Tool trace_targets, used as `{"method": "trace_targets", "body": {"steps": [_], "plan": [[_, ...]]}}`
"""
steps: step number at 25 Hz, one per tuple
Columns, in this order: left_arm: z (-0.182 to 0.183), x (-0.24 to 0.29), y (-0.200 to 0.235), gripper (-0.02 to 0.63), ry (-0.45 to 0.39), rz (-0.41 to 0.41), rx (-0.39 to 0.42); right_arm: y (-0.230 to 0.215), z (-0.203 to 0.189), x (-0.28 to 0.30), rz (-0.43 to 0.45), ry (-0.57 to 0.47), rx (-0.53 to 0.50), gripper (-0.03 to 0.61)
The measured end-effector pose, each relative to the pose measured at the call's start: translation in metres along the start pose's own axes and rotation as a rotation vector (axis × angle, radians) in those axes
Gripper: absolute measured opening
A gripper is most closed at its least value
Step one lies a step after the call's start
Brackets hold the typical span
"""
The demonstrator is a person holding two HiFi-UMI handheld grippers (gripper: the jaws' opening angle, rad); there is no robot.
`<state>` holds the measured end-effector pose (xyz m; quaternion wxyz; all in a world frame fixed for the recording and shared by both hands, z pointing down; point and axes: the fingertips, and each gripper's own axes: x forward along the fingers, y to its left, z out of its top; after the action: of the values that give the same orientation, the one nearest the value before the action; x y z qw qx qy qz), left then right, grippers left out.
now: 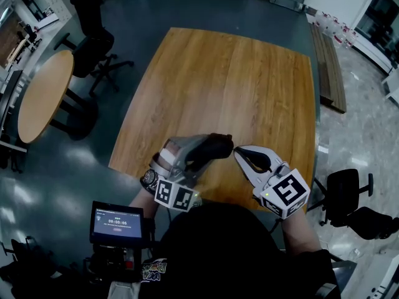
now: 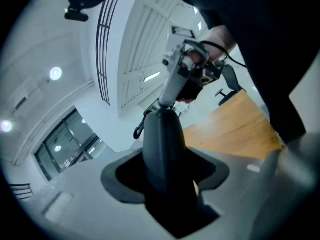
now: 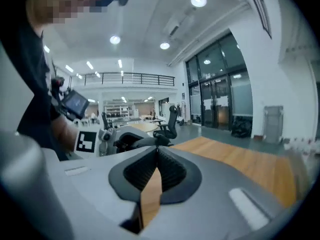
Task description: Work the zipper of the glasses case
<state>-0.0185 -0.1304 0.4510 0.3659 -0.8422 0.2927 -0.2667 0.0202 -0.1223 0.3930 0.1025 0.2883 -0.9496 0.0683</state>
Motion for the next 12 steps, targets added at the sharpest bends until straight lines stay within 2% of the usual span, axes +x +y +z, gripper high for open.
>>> {"method": "trace_targets", "body": {"steps": [2, 5, 7, 8, 9, 10, 12], "plan": [[0.008, -0.009, 0.001, 0.256, -0.065, -0.037, -0.004, -0.001, 0.002, -0.005, 0.108, -0.021, 0.170, 0.012], [0.029, -0.024, -0.001, 0.256, -0.172, -0.121, -0.064, -0.002, 0.003, -0.011, 0.273, -0.057, 0.396, 0.014], [0.046, -0.031, -0.003, 0.258, -0.241, -0.193, -0.140, -0.003, -0.003, -0.011, 0.355, -0.051, 0.490, 0.018], [0.053, -0.034, -0.004, 0.258, -0.274, -0.233, -0.206, -0.002, -0.008, -0.010, 0.401, -0.046, 0.533, 0.018], [0.060, -0.036, -0.003, 0.258, -0.306, -0.270, -0.303, 0.000, -0.012, -0.010, 0.449, -0.049, 0.581, 0.015], [0.066, -0.036, 0.000, 0.258, -0.340, -0.306, -0.443, 0.001, -0.014, -0.010, 0.495, -0.065, 0.632, 0.015], [0.074, -0.034, 0.015, 0.259, -0.414, -0.379, -0.823, 0.001, -0.012, -0.013, 0.569, -0.137, 0.740, 0.014]]}}
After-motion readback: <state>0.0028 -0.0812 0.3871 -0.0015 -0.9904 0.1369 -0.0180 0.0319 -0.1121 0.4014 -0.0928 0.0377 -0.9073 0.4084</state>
